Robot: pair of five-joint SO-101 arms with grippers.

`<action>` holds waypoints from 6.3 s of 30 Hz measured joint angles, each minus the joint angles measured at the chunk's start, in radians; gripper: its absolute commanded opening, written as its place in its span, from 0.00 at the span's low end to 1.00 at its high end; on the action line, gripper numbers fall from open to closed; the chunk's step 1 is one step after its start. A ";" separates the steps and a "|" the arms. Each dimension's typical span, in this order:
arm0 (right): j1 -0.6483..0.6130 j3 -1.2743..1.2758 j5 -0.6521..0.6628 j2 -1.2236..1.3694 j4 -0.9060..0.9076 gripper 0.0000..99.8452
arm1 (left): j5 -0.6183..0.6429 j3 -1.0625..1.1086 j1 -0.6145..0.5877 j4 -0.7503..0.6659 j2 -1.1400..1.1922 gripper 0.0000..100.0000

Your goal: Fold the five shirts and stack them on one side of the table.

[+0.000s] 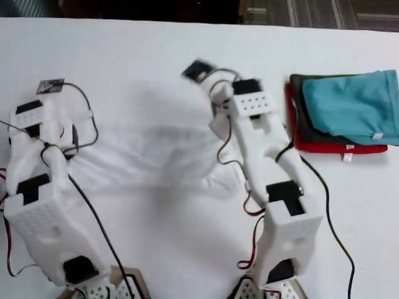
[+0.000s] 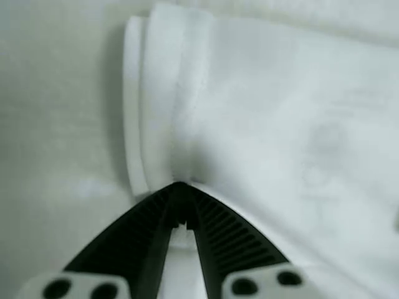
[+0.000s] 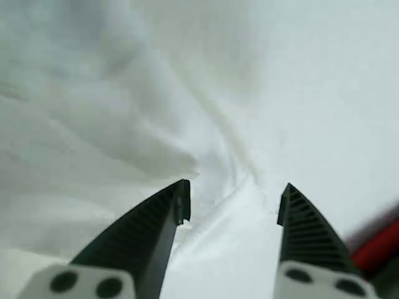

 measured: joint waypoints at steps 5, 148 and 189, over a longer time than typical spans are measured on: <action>-0.020 -0.017 -0.028 0.000 0.127 0.01 | 0.000 0.000 0.000 0.000 0.000 0.03; 0.227 0.824 -0.092 -0.695 -0.203 0.02 | -0.002 -0.068 0.005 0.149 -0.092 0.03; 0.629 1.863 0.038 -2.030 -0.227 0.02 | 0.034 -0.824 -0.012 0.603 0.539 0.03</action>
